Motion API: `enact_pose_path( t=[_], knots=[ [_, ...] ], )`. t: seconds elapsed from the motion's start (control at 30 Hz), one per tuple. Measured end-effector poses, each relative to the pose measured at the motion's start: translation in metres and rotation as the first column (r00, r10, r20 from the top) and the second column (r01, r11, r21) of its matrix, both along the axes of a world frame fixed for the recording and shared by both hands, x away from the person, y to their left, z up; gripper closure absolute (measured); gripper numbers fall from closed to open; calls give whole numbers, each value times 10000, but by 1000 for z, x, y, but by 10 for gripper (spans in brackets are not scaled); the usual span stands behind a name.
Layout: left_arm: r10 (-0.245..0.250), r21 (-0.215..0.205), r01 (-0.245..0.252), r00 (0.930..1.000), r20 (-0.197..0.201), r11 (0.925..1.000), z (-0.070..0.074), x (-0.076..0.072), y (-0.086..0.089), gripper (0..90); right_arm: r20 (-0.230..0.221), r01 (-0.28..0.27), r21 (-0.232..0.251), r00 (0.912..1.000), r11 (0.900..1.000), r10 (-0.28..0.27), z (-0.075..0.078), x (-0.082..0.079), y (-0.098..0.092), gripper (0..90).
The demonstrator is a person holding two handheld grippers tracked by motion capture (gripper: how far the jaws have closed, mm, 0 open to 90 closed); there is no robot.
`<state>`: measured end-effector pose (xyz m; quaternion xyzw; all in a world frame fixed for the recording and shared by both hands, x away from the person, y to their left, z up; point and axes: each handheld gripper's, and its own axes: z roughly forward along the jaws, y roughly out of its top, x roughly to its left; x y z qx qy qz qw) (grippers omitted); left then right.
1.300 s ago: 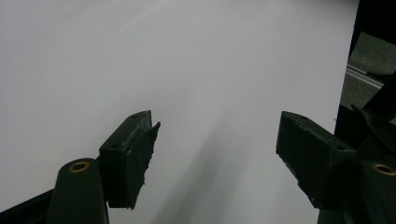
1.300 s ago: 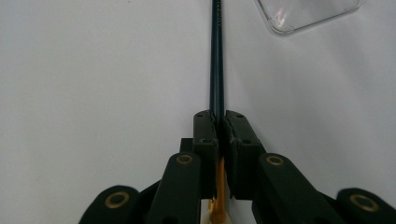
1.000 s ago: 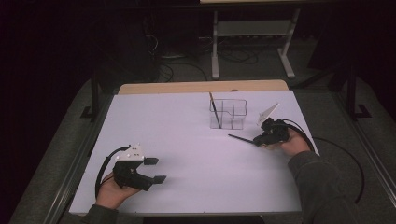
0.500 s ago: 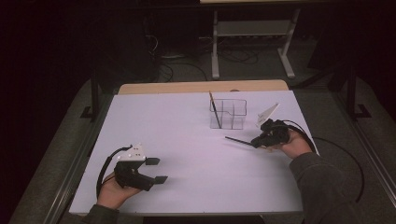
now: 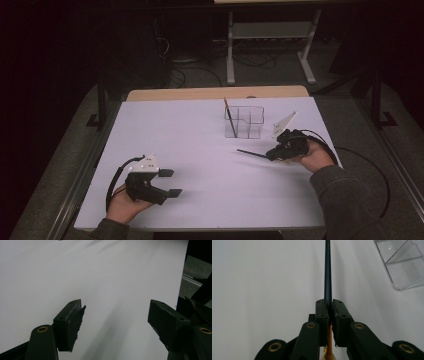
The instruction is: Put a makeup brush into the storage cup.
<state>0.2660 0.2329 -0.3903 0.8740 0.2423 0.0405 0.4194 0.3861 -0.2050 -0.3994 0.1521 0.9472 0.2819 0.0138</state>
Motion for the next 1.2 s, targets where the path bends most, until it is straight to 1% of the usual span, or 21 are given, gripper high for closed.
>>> enact_pose_path(
  t=[0.07, 0.13, 0.17, 0.27, 0.33, 0.53, 0.77, 0.87, 0.97, 1.0, 1.03, 1.1, 1.2],
  knots=[
    [16, -49, -17, 10000, -35, 10000, 0, 0, -1, 273, -11, -36, 26, 10000, 10000, 36, 2, -2, 1, 832],
    [-39, 8, 39, 10000, -17, 10000, 1, 1, -2, 273, 49, -47, 30, 10000, 10000, 47, 4, -4, 1, 832],
    [-46, 15, 46, 10000, 22, 10000, 2, 1, -3, 273, -26, -115, 112, 9999, 9999, 115, 5, -5, 0, 832],
    [-88, 5, 88, 9999, 73, 10000, 5, 1, -7, 273, -139, -163, 152, 9998, 9998, 165, 8, -8, 1, 832],
    [-172, 74, 172, 9998, 110, 9998, 6, 2, -9, 273, -14, -237, 179, 9997, 9996, 237, 10, -11, 3, 832],
    [-324, 159, 321, 9992, 222, 9994, 12, 4, -14, 281, -49, -357, 187, 9993, 9992, 358, 14, -16, 4, 832],
    [-426, 201, 423, 9990, 134, 9989, 15, 6, -21, 281, 170, -529, 133, 9985, 9985, 527, 22, -20, 5, 832],
    [-461, 213, 457, 9988, 158, 9987, 18, 7, -25, 280, 225, -556, 92, 9982, 9984, 554, 28, -23, 7, 832],
    [-585, 322, 578, 9980, 221, 9978, 22, 9, -28, 281, 401, -649, 98, 9971, 9978, 644, 35, -26, 10, 832],
    [-609, 258, 604, 9979, 216, 9978, 23, 10, -30, 280, 438, -721, 98, 9965, 9973, 716, 36, -27, 10, 832],
    [-656, 300, 649, 9976, 222, 9974, 25, 10, -31, 278, 491, -748, 147, 9960, 9971, 740, 38, -29, 12, 832],
    [-677, 246, 670, 9974, 259, 9974, 27, 11, -33, 278, 537, -825, 168, 9952, 9965, 815, 41, -31, 13, 832],
    [-772, 344, 762, 9966, 281, 9965, 31, 12, -36, 277, 617, -917, 184, 9940, 9956, 904, 43, -34, 15, 832]
  ],
)
